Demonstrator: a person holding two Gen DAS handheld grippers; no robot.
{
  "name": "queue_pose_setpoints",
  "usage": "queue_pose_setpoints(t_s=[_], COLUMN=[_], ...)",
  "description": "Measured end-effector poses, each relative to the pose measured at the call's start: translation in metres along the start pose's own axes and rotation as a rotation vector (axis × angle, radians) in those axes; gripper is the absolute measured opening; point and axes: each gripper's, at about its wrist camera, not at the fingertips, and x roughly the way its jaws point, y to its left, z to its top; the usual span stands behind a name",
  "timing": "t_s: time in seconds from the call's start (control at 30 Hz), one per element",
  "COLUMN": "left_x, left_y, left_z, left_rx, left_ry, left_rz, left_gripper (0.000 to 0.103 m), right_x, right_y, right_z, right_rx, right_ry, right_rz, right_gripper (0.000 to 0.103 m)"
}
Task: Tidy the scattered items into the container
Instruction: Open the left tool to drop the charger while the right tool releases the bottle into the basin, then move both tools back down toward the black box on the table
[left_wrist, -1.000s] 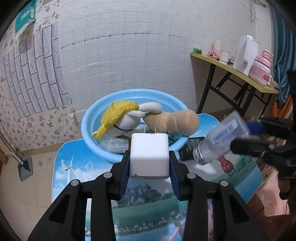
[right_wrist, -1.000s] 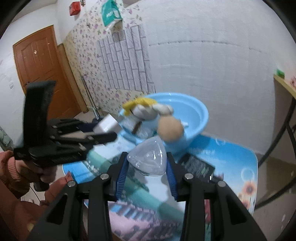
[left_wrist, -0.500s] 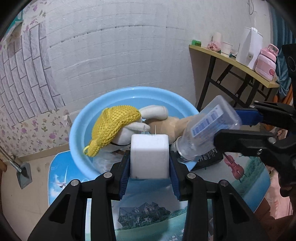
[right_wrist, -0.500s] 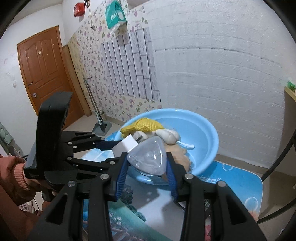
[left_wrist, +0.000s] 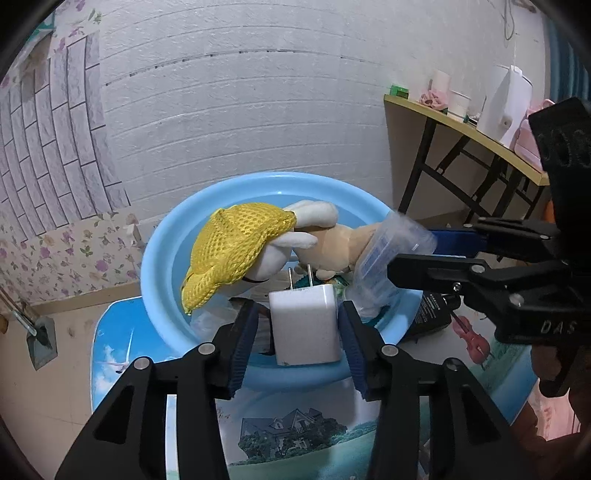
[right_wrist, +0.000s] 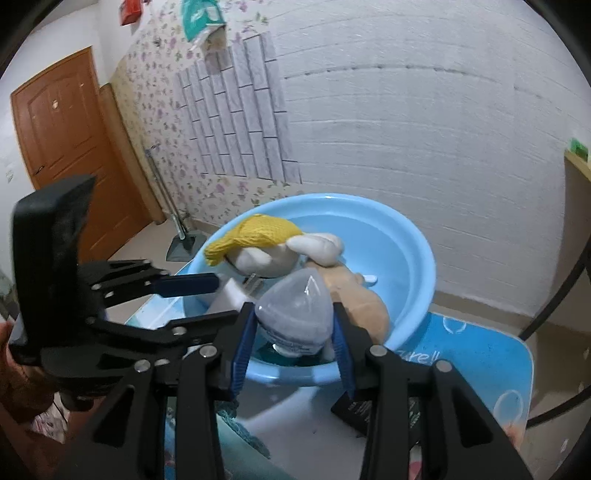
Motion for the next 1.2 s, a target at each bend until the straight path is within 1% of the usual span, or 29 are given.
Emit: queue_pose_setpoints(t_s=[0.03, 0.1, 0.17, 0.2, 0.27, 0.43, 0.5, 0.57, 0.6, 0.67, 0.7, 0.77, 0.83, 0.93, 0.97, 1.0, 1.1, 1.2], left_x=[-0.002, -0.005, -0.007, -0.009, -0.011, -0.019, -0.021, -0.024, -0.026, -0.027, -0.027, -0.029, -0.03, -0.031, -0.032, -0.031, -0.026, -0.019], left_y=[0.0, 0.002, 0.004, 0.004, 0.002, -0.007, -0.012, -0.016, -0.019, -0.026, -0.028, -0.037, -0.046, -0.062, -0.068, -0.073, -0.089, -0.104], left_z=[-0.001, -0.003, -0.005, -0.006, -0.008, -0.011, -0.012, -0.013, -0.014, -0.017, -0.018, -0.021, -0.023, -0.029, -0.032, -0.034, -0.043, -0.049], left_rx=[-0.002, -0.005, -0.008, -0.01, -0.017, -0.002, 0.005, 0.008, 0.008, 0.01, 0.011, 0.015, 0.024, 0.04, 0.043, 0.045, 0.048, 0.057], left_ry=[-0.002, -0.005, -0.005, -0.006, -0.007, -0.01, -0.012, -0.015, -0.015, -0.012, -0.013, -0.012, -0.011, -0.01, -0.015, -0.018, -0.001, 0.019], left_rz=[0.003, 0.006, 0.008, 0.01, 0.01, 0.001, -0.003, -0.008, -0.012, -0.015, -0.017, -0.019, -0.021, -0.031, -0.037, -0.039, -0.043, -0.031], left_gripper=[0.046, 0.047, 0.048, 0.048, 0.048, 0.05, 0.055, 0.062, 0.064, 0.073, 0.076, 0.085, 0.088, 0.089, 0.09, 0.091, 0.091, 0.091], right_x=[0.0, -0.001, -0.004, -0.006, -0.009, -0.019, -0.022, -0.027, -0.03, -0.034, -0.036, -0.038, -0.041, -0.043, -0.044, -0.047, -0.056, -0.067], right_y=[-0.001, -0.004, -0.004, -0.003, -0.003, -0.009, -0.012, -0.014, -0.015, -0.018, -0.02, -0.021, -0.026, -0.033, -0.034, -0.035, -0.038, -0.046], right_z=[0.0, 0.0, -0.002, -0.003, -0.005, -0.017, -0.021, -0.026, -0.03, -0.035, -0.04, -0.044, -0.054, -0.068, -0.071, -0.077, -0.092, -0.106], right_rx=[0.015, 0.037, 0.042, 0.038, 0.035, 0.072, 0.085, 0.098, 0.106, 0.119, 0.128, 0.132, 0.138, 0.181, 0.186, 0.184, 0.182, 0.192], right_ry=[0.0, 0.0, -0.002, -0.006, -0.013, -0.004, -0.004, -0.006, -0.007, -0.006, -0.006, -0.005, -0.002, 0.014, 0.015, 0.013, 0.008, -0.002], right_rz=[0.007, 0.017, 0.0, -0.025, -0.045, -0.052, -0.056, -0.062, -0.068, -0.076, -0.086, -0.117, -0.156, -0.154, -0.161, -0.186, -0.218, -0.22], right_gripper=[0.041, 0.048, 0.054, 0.054, 0.054, 0.055, 0.054, 0.055, 0.055, 0.055, 0.055, 0.054, 0.055, 0.055, 0.055, 0.055, 0.054, 0.055])
